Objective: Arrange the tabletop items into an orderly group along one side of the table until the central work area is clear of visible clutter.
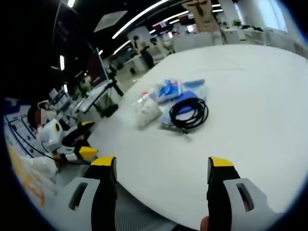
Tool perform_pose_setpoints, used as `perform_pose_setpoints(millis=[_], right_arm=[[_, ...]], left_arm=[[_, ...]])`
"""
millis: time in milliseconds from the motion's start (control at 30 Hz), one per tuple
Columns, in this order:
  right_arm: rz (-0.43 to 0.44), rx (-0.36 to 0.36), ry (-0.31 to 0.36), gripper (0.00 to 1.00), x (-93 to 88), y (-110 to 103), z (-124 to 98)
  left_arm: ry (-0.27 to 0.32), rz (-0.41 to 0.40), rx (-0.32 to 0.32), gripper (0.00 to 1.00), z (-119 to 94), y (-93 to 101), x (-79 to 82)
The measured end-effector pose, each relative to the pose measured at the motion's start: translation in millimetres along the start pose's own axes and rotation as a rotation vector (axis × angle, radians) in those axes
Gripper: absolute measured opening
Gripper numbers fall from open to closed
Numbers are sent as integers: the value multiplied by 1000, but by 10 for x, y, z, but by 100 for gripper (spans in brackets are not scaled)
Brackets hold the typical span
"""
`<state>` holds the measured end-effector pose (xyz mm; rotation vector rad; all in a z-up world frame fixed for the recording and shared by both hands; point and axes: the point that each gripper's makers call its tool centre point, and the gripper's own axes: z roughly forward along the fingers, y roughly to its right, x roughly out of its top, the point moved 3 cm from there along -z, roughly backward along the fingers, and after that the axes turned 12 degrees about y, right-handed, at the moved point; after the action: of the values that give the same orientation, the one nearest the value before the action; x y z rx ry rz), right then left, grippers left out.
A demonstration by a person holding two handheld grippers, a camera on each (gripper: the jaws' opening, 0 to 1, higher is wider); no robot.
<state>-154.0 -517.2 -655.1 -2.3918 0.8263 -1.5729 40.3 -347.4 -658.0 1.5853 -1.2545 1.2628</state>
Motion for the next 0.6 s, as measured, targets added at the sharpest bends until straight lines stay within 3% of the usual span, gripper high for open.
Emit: perform_pose_setpoints(millis=[300,600], right_arm=[[-27,-9,-17,78,78,13,101],[-41,-5,-59,78,12,8,116]], left_arm=[[-9,-22,-1,100,-7,2,-21],[-27,-37,-3,96,-12,9,-50]])
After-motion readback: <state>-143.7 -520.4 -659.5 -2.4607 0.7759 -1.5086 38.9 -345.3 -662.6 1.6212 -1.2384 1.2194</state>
